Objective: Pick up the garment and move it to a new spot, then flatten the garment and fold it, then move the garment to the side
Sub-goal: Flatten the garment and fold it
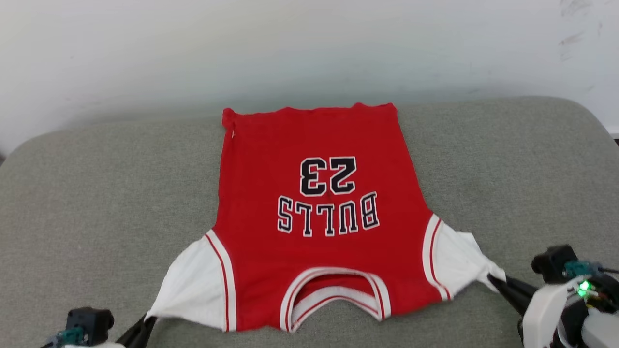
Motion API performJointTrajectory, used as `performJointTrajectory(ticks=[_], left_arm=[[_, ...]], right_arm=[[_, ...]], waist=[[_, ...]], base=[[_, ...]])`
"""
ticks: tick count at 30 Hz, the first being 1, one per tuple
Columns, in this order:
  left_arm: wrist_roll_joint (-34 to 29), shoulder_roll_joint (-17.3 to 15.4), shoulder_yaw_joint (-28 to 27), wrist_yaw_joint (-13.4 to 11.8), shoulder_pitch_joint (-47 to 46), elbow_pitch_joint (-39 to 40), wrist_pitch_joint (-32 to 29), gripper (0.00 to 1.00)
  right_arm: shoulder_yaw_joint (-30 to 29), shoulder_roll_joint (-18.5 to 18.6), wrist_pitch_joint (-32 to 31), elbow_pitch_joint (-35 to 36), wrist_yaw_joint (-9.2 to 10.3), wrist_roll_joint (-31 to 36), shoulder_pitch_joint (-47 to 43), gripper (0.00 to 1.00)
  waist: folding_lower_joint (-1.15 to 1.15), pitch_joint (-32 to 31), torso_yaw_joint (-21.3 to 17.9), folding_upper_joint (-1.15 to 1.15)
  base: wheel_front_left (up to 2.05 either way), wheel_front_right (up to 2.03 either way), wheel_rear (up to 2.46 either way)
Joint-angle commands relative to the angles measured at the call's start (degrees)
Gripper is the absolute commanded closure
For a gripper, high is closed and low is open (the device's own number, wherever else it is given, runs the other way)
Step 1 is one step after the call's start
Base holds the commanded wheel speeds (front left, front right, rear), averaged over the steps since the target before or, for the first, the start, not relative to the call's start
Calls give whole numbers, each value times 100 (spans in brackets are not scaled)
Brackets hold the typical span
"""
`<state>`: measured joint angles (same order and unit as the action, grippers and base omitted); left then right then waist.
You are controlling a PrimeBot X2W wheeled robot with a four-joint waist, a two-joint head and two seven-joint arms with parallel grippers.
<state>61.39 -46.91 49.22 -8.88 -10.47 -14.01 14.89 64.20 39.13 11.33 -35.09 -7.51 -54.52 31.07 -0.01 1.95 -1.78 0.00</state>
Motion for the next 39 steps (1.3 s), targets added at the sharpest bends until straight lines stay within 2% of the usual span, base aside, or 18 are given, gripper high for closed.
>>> performJointTrajectory(ticks=[1, 9, 16, 17, 18, 22, 26, 30, 33, 39], left_arm=[[36, -107, -28, -84, 327, 131, 33, 100], [109, -252, -198, -367, 1048, 547, 35, 100], [-84, -170, -559, -526, 1319, 825, 34, 100], [-137, -166, -588, -536, 1331, 859, 30, 100], [-179, -145, -642, -541, 1310, 902, 31, 100], [-360, -73, -739, -583, 1163, 1073, 31, 100], [-564, -14, -871, -647, 1034, 1299, 31, 100], [-827, 9, -1006, -748, 861, 1551, 31, 100], [-1001, 31, -1009, -740, 677, 1689, 30, 100], [-1283, 152, -955, -689, 215, 1856, 13, 100]], right_arm=[[-15, 142, 8, 134, 4, -55, -406, 100], [-396, 657, -165, 709, 6, -180, -1253, 100], [-899, 879, -614, 1133, 7, -275, -1668, 100], [-938, 874, -734, 1215, 6, -270, -1683, 80], [-1010, 885, -813, 1300, 6, -210, -1639, 0], [-1553, 1035, -913, 1530, 5, 158, -1239, 0], [-2385, 1086, -1003, 1809, 5, 509, -695, 0], [-3148, 945, -1414, 2137, 4, 925, 116, 0], [-3444, 823, -2037, 2299, 4, 1291, 913, 0], [-3151, 468, -4161, 2079, 4, 1353, 2587, 0]], waist=[[1, -166, -20, 0], [1, -219, -32, 0], [1, -79, 27, 0], [1, -51, 36, 0], [1, -17, 47, 0], [1, 163, 115, 0], [1, 459, 199, 0], [1, 857, 319, 0], [1, 1202, 497, 0], [1, 1822, 899, 0]], base=[[0, 0, 0], [0, 0, 0], [0, 0, 0], [0, 0, 0], [0, 0, 0], [0, 0, 0], [0, 0, 0], [0, 0, 0], [0, 0, 0], [0, 0, 0]])
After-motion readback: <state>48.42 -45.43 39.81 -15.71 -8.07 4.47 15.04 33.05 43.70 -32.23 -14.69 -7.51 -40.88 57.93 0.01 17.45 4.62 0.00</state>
